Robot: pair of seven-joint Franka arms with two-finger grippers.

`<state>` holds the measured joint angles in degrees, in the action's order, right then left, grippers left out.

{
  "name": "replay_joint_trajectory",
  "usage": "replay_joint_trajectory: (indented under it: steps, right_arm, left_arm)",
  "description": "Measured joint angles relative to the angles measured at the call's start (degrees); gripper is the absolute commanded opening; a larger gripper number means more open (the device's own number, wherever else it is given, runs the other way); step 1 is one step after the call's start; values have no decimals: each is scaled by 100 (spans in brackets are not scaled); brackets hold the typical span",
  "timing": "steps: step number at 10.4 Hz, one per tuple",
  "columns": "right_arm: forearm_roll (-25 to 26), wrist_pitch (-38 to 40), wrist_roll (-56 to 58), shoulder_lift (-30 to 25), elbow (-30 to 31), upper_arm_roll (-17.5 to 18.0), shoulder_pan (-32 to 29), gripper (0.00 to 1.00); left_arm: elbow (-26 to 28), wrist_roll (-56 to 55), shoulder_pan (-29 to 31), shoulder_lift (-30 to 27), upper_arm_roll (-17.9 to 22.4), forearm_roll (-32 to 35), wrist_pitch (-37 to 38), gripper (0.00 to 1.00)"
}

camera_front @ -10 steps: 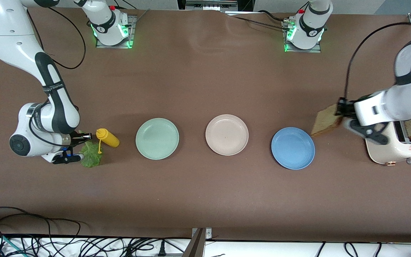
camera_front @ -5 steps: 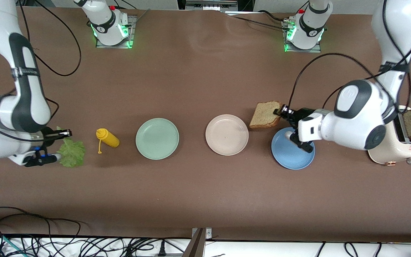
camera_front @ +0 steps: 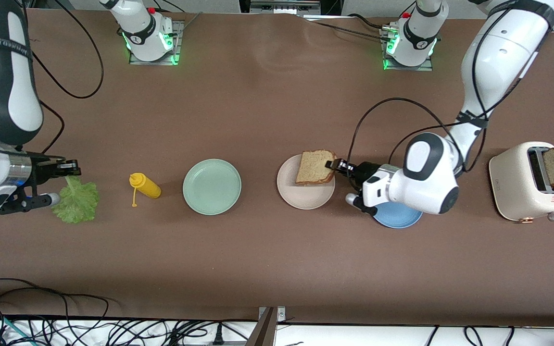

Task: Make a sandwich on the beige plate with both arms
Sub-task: 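Lower the bread onto the beige plate while the right gripper lifts lettuce, then withdraw the left gripper while the right gripper carries lettuce toward the bread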

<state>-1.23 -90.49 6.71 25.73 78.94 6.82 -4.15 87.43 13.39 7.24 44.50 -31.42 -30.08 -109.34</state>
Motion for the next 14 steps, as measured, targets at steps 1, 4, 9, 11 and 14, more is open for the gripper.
replay_joint_trajectory:
  steps: [1, 4, 9, 11, 14]
  right_arm:
    - [-2, 1, -462, -43, 0, 286, 39, 0]
    - [-3, -23, -1771, -68, 0, 1047, 113, 0]
    - [-3, -595, -3369, -1, 22, 1344, 708, 0]
    - [1, -869, -3833, 124, 42, 1343, 1016, 0]
    - [4, -1368, -4438, 359, 46, 1342, 1367, 0]
  left_arm:
    - [1, 39, -16, 102, 4, 0, -140, 0]
    - [-14, 369, 9, 545, 40, -3, -543, 4]
    - [-33, 512, -10, 669, 25, -6, -762, 100]
    - [-100, 608, 5, 644, 43, 186, -777, 100]
    - [-244, 550, 96, 254, 46, 1040, -716, 100]
